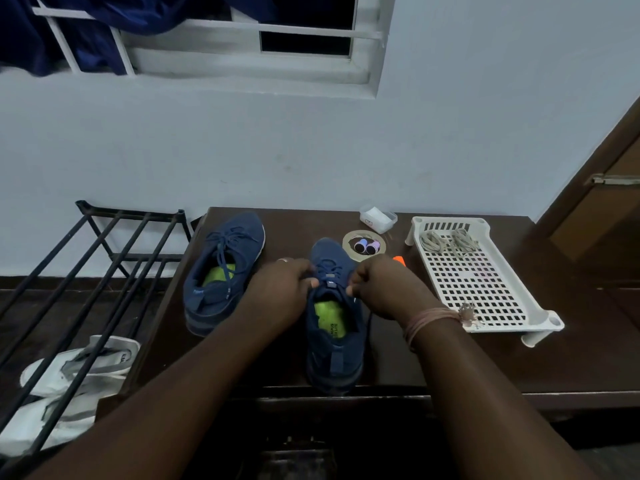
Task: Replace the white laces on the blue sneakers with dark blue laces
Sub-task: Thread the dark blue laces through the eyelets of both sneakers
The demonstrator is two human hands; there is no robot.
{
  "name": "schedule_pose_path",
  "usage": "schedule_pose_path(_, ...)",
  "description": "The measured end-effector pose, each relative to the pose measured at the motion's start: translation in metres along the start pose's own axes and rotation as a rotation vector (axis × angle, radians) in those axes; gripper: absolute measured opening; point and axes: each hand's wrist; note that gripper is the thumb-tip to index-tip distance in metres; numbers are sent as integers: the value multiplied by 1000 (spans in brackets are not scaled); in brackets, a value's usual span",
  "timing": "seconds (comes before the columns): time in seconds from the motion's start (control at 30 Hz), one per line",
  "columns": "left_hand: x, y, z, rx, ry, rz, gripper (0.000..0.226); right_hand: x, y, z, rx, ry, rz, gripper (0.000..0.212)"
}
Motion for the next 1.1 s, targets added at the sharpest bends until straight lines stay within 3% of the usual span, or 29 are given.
schedule_pose_path(0.07, 1, 0, 0, -48, -23, -7, 15, 1, 1, -2, 16, -35, -8, 12)
schedule_pose_path(0.17, 3, 1, -3, -41, 2, -10, 21, 4, 0, -6, 15, -114, -72, 18)
schedule_pose_path(0.3, 8, 1, -8, 23, 125, -133, 14, 7, 1, -6, 35, -156, -104, 17)
schedule_pose_path(0.43, 10, 0, -16, -81, 256, -141, 28, 12, 1, 2, 160, -205, -86, 51)
schedule_pose_path(0.53, 5, -4, -12, -193, 178, -148, 35, 15, 3, 0, 129, -207, -100, 38)
schedule_pose_path(0.67, -30, -2, 3, -218, 122, -270, 24, -2, 4, 6, 166, 82, -191, 21)
schedule_pose_path(0.73, -45, -4, 8, -235, -24, -334, 23, -9, 2, 12, 249, 310, -198, 29)
schedule_pose_path(0.83, -49, -5, 9, -311, -529, -339, 27, -14, 0, 10, 254, 684, -324, 29)
schedule_pose_path(0.93, -32, 4, 7, -297, -897, -217, 24, -18, 1, 0, 190, 1018, -269, 23)
schedule_pose_path(1.1, -2, 7, 29, -308, -1413, -33, 21, -9, 7, -10, 141, 1331, -179, 23)
Point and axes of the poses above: each hand's wrist, its own y-axis towards the middle knuckle, its own x-axis out of the palm, z = x × y, and after that the axes turned 3 degrees about -y, right-handed
